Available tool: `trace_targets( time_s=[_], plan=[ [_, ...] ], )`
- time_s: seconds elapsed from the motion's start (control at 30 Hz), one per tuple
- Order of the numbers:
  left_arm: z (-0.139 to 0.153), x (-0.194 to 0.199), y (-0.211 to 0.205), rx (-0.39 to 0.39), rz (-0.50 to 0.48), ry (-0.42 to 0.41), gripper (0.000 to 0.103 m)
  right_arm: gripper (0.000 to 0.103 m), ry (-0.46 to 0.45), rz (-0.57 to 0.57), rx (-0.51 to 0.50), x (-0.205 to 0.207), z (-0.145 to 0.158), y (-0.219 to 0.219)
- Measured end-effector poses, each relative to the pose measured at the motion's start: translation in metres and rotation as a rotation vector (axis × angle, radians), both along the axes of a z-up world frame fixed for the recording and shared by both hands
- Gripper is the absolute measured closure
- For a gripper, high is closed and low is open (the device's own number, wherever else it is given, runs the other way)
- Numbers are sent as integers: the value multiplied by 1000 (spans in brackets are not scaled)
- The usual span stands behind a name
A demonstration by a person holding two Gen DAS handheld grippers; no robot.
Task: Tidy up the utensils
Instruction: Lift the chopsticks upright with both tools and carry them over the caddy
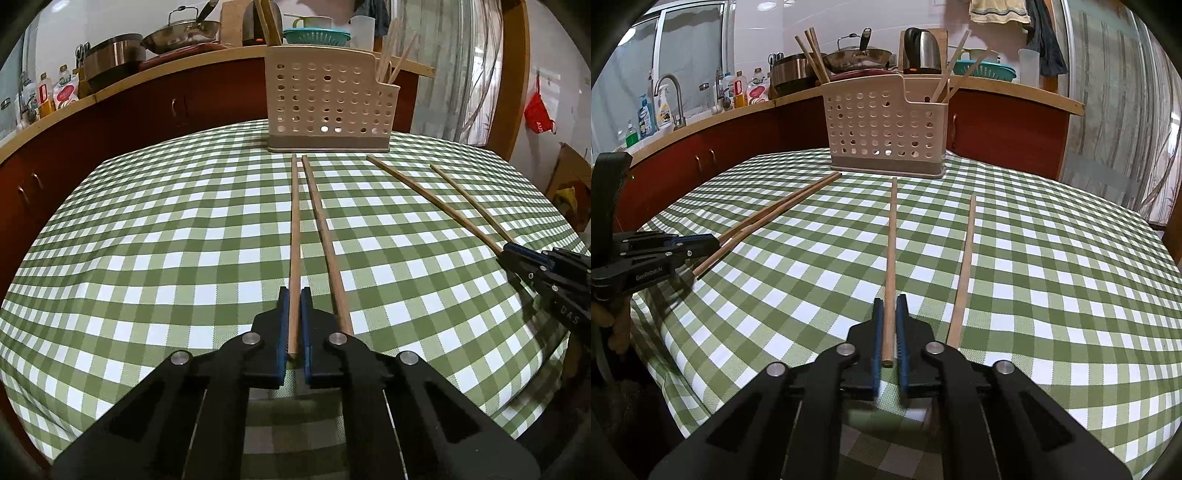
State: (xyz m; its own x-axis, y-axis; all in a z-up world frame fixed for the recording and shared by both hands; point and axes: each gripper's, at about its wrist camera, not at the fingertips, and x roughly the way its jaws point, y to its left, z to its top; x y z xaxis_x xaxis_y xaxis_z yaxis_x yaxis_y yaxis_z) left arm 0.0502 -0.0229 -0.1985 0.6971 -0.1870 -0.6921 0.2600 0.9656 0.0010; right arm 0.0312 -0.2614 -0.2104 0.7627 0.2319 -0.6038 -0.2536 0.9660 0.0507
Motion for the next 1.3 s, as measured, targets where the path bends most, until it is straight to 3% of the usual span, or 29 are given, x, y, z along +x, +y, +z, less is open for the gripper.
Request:
trace_targets(
  time_s=[0.3,1.3],
  plan=[
    [9,-3,2,3,3,-40,97,96,-36,-19,28,-5,11,-7],
    [101,-31,12,-76,3,-238,97,96,-230,-43,86,-30,98,-10]
  ],
)
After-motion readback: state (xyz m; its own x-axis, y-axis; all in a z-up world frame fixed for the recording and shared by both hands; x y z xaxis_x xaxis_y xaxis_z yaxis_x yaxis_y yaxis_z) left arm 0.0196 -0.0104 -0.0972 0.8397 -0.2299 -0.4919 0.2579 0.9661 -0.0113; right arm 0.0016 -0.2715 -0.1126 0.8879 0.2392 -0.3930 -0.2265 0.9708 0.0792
